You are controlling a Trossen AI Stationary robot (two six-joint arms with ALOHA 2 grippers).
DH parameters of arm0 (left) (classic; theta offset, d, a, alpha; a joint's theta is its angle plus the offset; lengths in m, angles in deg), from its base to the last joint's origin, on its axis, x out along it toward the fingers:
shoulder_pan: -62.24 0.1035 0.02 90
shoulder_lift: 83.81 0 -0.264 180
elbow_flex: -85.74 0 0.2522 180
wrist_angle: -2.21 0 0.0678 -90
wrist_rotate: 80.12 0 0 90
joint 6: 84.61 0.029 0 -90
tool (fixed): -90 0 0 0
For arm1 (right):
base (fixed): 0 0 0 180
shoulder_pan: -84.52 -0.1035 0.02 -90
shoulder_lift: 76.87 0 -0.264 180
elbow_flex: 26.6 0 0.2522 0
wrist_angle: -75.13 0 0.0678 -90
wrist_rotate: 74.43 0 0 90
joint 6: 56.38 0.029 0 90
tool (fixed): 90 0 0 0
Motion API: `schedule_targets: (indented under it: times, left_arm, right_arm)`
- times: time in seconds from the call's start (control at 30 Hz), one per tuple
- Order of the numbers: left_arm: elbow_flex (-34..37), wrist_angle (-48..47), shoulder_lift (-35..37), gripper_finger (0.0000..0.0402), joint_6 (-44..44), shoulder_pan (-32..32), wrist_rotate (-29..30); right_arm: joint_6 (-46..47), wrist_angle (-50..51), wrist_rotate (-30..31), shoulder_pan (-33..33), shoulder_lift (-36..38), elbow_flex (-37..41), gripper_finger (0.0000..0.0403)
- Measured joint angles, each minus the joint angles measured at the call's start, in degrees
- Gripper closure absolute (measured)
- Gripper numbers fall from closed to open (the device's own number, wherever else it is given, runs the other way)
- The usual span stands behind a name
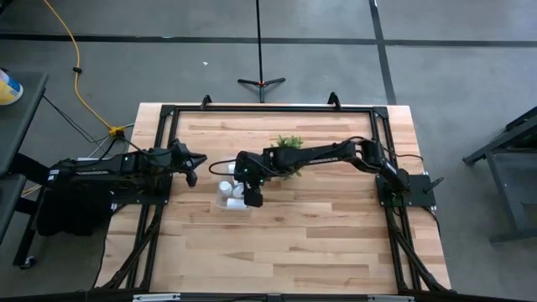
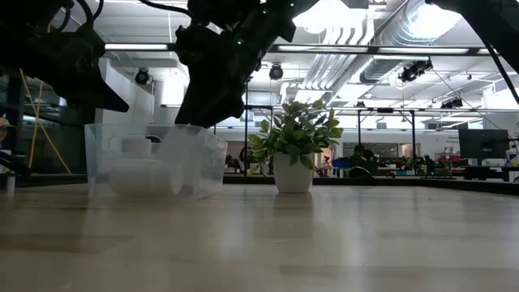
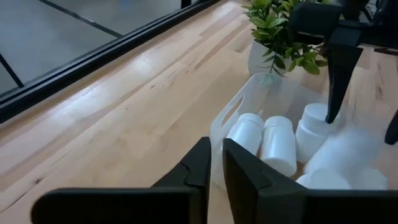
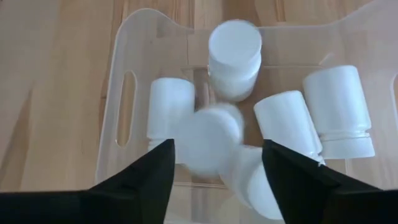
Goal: Pick and place pill bottles into a basket
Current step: Put the white pill bottle into the transparent bin, then return to Home Position
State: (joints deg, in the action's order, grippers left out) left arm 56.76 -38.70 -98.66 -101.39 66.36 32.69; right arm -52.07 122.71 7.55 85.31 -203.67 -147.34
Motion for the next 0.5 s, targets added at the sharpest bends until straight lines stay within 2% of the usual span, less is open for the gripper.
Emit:
schedule_targets:
  times: [0.1,0.27,0.4,0.5]
  left_arm:
    - [0.0,0.0,0.0,0.0341,0.0,0.0,0.0]
    - [0.0,-0.2,0.0,0.0380,0.4,0.0,0.0]
    - [0.0,-0.2,0.0,0.0377,0.5,0.0,0.0]
    - [0.0,0.2,0.0,0.0350,0.6,0.0,0.1]
  right_arm:
    - [0.0,0.0,0.7,-0.1,0.0,0.0,0.0160]
    - [0.1,0.2,0.9,-0.1,0.0,-0.3,0.0151]
    - [0.2,0.8,2.0,0.7,0.0,-3.1,0.0150]
    - [0.2,1.4,2.3,1.5,0.6,-5.8,0.0150]
